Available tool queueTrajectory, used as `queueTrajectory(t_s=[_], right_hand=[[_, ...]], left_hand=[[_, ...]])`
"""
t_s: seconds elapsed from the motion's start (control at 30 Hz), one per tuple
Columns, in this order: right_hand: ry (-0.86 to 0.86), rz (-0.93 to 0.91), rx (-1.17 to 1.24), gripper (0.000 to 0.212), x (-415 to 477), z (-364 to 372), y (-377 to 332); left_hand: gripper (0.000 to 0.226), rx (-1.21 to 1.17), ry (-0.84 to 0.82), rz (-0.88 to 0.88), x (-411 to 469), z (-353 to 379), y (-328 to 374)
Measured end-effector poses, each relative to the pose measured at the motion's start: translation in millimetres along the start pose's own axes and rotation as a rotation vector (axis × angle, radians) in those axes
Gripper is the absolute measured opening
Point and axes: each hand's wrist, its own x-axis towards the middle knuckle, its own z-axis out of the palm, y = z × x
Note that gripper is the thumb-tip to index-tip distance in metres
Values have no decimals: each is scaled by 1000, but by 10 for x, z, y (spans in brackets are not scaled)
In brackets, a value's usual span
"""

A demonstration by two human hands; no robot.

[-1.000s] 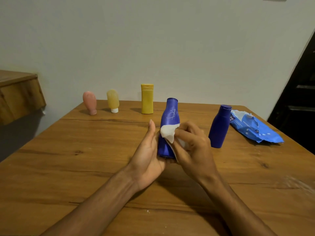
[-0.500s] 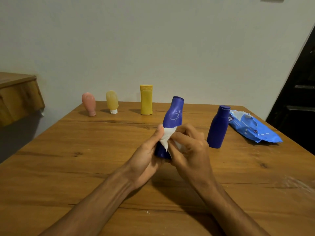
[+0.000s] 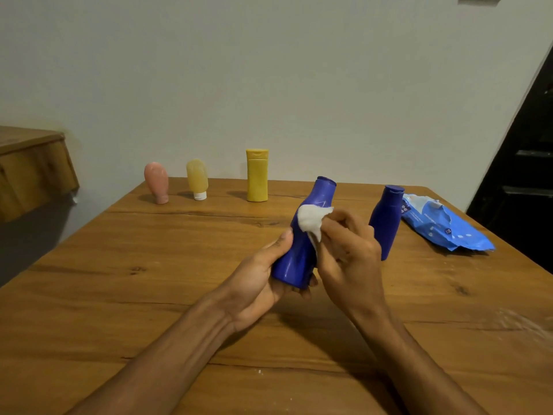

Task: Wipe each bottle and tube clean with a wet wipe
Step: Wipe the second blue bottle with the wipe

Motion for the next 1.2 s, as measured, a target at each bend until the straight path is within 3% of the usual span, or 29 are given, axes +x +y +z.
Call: queueTrajectory(t_s=[0.07, 0.27, 0.47, 0.63, 0.8, 0.93, 1.07, 1.13, 1.2], right_hand=[[41, 53, 10, 9, 21, -16, 41], [-4, -49, -58, 11, -2, 14, -32], [146, 125, 40, 20, 50, -14, 32], [4, -51, 6, 17, 15, 20, -39], [125, 114, 139, 14, 53, -21, -6], [-72, 59, 178, 12, 13, 11, -54], [-218, -71, 30, 15, -2, -16, -82], [-227, -61, 42, 16, 14, -31, -84], [-161, 60, 90, 16, 29, -40, -81]], left_hand=[[41, 63, -4, -25, -12, -4, 11], [44, 126, -1, 2, -13, -7, 24], [51, 263, -21, -45, -20, -2, 31], [35, 87, 7, 8, -45, 26, 61], [40, 69, -55, -35, -31, 59, 52], [42, -126, -25, -9, -32, 59, 104], [51, -224, 52, -16, -27, 37, 146], [52, -244, 69, -18, -29, 48, 146], [50, -240, 65, -13, -34, 69, 140]])
